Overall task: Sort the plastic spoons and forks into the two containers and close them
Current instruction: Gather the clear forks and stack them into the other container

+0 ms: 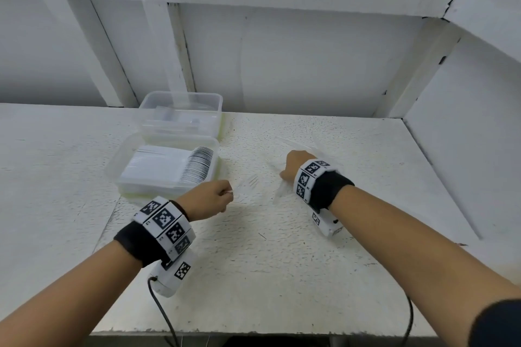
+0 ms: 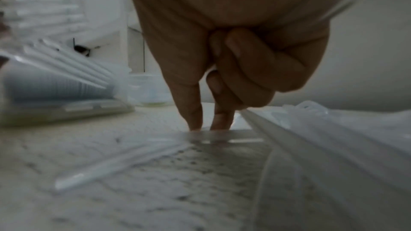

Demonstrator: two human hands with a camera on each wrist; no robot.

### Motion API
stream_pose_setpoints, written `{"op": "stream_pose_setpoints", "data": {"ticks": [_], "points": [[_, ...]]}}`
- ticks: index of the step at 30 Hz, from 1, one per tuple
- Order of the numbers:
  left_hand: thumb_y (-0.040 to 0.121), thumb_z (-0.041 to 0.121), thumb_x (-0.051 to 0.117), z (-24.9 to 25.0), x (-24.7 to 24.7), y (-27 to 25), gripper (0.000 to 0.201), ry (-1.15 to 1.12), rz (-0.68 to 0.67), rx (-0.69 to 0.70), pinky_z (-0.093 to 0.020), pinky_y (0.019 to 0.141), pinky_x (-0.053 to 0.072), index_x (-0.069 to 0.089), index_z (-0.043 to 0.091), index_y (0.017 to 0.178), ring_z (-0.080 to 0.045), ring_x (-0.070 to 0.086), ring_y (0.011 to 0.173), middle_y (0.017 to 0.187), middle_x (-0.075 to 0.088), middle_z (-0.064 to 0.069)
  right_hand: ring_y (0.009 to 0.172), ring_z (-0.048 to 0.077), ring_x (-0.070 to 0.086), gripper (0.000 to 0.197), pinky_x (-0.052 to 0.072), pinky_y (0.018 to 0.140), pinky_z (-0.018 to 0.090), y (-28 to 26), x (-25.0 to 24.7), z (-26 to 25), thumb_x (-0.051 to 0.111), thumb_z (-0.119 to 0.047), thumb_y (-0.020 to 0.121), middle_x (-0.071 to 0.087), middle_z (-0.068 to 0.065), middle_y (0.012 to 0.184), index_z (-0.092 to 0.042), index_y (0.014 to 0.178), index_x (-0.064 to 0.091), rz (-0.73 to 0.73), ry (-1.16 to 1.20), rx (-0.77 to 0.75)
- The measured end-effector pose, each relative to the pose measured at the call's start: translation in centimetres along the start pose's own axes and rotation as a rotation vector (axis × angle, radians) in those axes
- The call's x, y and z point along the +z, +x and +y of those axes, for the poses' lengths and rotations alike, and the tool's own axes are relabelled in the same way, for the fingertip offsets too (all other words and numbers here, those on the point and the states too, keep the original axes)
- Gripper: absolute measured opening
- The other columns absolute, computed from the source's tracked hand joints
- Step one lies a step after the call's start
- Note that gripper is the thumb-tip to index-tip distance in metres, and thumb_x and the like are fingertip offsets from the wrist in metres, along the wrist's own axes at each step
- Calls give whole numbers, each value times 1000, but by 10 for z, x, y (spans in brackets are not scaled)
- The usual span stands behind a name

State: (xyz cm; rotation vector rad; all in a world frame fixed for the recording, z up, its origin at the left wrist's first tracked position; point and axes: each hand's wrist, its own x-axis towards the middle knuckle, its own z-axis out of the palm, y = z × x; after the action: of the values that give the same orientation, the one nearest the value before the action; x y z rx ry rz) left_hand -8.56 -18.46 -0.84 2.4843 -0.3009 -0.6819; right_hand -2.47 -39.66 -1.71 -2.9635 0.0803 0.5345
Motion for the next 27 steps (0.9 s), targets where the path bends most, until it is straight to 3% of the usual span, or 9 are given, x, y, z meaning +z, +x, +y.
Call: {"op": "stream_pose_setpoints", "data": {"ticks": [6,11,14,17,19,21,24,27], "points": [[98,19,38,9,-2,4,18,-123,-15,10,-21,51,42,48,18,83,-12,50,59,72,55,1,51,12,39,31,30,46,22,-11,-14,4,58,-15,84,42,0,58,-12,57,42,-100,241,107],[98,19,34,41,-7,19,17,-176,81,41,-23,52,42,51,19,103,-16,47,61,80,54,-6,47,11,29,23,23,37,18,-29,-36,31,45,-4,86,37,3,60,-12,65,40,-126,1030,184],[97,19,40,65,-8,45,24,-122,176,37,-27,72,41,55,10,113,-27,55,87,112,60,-16,51,14,42,25,35,45,21,-42,-50,54,37,-2,91,42,6,63,-10,68,42,-103,1331,140],[93,24,50,82,-5,86,27,-57,213,79,-24,79,36,58,6,111,-25,55,106,119,60,-11,52,17,61,20,52,48,23,-47,-59,75,36,-2,96,56,11,67,-5,78,46,-35,1535,132],[92,24,52,95,-4,110,26,-15,230,108,-24,80,37,61,7,108,-24,56,106,116,63,-9,48,15,61,17,51,46,23,-46,-61,89,37,-3,96,57,8,64,-7,83,46,-7,1611,131],[91,21,51,109,-2,131,25,32,238,141,-24,82,39,63,9,109,-23,57,106,115,64,-7,44,11,50,16,42,40,18,-45,-61,102,39,-6,96,50,2,59,-12,84,47,8,1611,180],[90,16,52,124,1,154,32,124,181,187,-25,93,39,61,12,121,-22,53,117,127,58,-5,38,6,34,14,23,34,12,-44,-58,118,40,-13,96,41,-1,62,-15,84,47,38,1470,298],[91,14,52,131,7,169,42,301,77,194,-28,99,38,52,18,132,-22,47,124,138,48,-4,34,4,27,11,17,34,12,-44,-53,127,45,-22,95,36,-2,59,-15,87,48,5,1312,343]]}}
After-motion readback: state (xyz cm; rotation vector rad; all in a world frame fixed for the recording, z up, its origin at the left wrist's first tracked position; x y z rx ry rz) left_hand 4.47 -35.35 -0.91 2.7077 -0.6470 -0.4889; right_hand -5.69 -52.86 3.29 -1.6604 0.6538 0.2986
